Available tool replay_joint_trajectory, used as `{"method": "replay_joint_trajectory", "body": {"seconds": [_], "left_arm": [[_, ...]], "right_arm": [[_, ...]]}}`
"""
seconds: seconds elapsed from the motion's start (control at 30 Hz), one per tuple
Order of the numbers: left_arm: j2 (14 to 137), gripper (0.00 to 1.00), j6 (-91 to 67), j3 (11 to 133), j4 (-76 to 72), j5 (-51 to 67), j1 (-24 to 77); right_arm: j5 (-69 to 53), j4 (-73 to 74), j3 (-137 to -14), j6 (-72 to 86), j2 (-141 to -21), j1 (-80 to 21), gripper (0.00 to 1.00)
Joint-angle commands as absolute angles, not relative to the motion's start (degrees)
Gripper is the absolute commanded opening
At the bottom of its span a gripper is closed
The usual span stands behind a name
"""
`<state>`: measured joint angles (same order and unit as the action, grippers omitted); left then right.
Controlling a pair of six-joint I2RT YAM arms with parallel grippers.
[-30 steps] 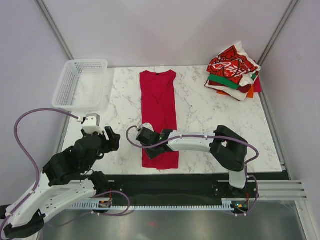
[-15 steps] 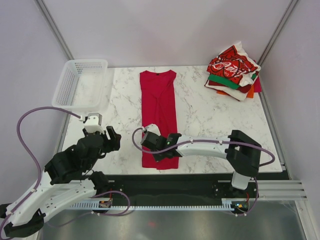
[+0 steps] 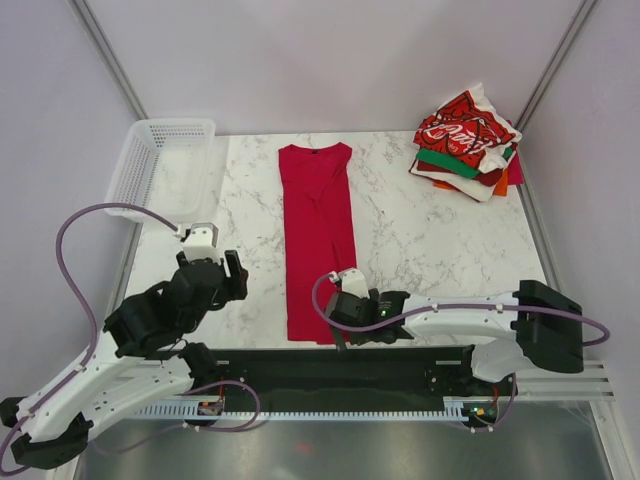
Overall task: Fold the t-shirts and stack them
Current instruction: Fold the tshirt
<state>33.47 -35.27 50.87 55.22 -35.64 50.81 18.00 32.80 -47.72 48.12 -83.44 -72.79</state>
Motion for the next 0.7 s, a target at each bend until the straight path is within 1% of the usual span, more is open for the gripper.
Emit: {"method": "replay_joint_trajectory", "body": {"seconds": [0.0,0.07,0.1,0.17,0.23,0.3,0.37,0.4,0.43,0.47,0.5,0.53,0.57,0.67], "left_arm": [[36.28,0.74,-36.04,51.24,54.58,-35.07,50.80],[38.13,0.74,-36.21,51.68,54.67,-32.89,50.80],[40.93,0.74,-36.73,51.85,54.58,-31.91,50.80],[44.19,0.74,-39.09,51.51,53.53,-27.80,50.71],[49.55,0.75,-40.69,49.93,51.34,-24.98,50.71],[52.63,0.75,-42.80,47.30,45.92,-20.14,50.71],[55.80,0.76,-44.11,45.19,41.16,-15.24,50.80],[56.42,0.76,-44.47,42.91,36.43,-13.73,50.71],[57.03,0.77,-45.08,41.76,33.60,-10.93,50.80],[57.39,0.77,-45.26,39.66,31.23,-9.59,50.71],[57.65,0.77,-45.52,38.68,29.20,-8.62,50.80],[58.09,0.77,-46.14,37.80,25.96,-7.83,50.80],[59.66,0.77,-46.49,37.27,25.32,-6.78,50.71],[62.39,0.76,-48.60,36.13,24.96,-4.93,50.80]], "right_arm": [[21.79,33.92,-47.20,51.15,-76.21,-73.04,0.91],[23.02,34.63,-46.76,50.98,-71.84,-73.12,0.91],[24.77,34.45,-45.97,50.72,-70.33,-73.04,0.91],[26.97,33.93,-44.40,50.71,-66.38,-73.12,0.98],[28.64,32.97,-43.16,50.71,-64.43,-72.86,0.98],[28.30,31.30,-40.96,50.02,-62.50,-71.99,0.95],[24.45,27.61,-38.34,48.96,-61.96,-70.41,0.91],[22.43,26.21,-37.45,48.52,-61.96,-68.05,0.90],[20.24,23.15,-36.48,47.73,-61.88,-66.55,0.85],[14.21,20.94,-33.86,47.20,-61.53,-64.88,0.75],[11.63,18.83,-32.36,47.11,-61.09,-61.64,0.72],[9.08,14.81,-30.78,47.20,-59.69,-60.13,0.72],[3.92,12.94,-28.15,47.20,-59.07,-58.55,0.72],[0.10,9.85,-25.50,47.02,-56.87,-55.11,0.72]]}}
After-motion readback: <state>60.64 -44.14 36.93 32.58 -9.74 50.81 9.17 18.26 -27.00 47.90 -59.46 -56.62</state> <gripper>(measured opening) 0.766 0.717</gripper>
